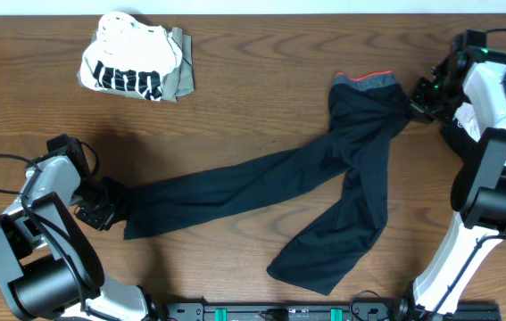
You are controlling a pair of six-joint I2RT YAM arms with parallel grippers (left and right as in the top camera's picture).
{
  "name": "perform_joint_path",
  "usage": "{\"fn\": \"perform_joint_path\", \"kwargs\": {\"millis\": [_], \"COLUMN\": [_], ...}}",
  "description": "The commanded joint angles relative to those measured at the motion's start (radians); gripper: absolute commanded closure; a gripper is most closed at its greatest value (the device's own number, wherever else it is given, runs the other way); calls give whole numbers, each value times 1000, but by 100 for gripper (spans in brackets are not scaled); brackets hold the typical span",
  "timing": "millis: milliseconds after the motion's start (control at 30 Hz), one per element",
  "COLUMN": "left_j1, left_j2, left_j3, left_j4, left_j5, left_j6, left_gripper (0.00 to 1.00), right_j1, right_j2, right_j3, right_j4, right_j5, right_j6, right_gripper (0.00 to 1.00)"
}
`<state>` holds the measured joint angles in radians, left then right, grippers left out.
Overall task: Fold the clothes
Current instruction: 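Pull the waistband rightward with the right gripper, stretching the leggings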
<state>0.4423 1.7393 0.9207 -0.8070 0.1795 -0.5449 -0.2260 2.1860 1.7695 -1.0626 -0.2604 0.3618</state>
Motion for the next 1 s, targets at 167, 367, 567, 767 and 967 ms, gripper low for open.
{"fn": "perform_joint_path", "kwargs": {"millis": [167,367,567,767,967], "left_j1": [65,118,119,119,119], "left_j2": [34,34,34,30,30], "left_j3": [-24,-24,-22,-12,-11], "left_j4": [38,37,37,26,6], "left_j5": [-114,-109,-51,-7,-7], "left_j6": [5,6,6,10,10], "left_gripper": [93,93,93,93,93], "right_j1": [-68,-84,-79,-77,-72], "right_j2": [5,-24,-123,-316,-496], "right_j3": [-2,-2,-2,-2,-2], "right_j4": [-37,-50,-61,-145,-235], "right_j5": [133,144,121,104,173], "right_j6": [-34,-26,-14,11,68], "right_gripper": [99,99,99,99,99]}}
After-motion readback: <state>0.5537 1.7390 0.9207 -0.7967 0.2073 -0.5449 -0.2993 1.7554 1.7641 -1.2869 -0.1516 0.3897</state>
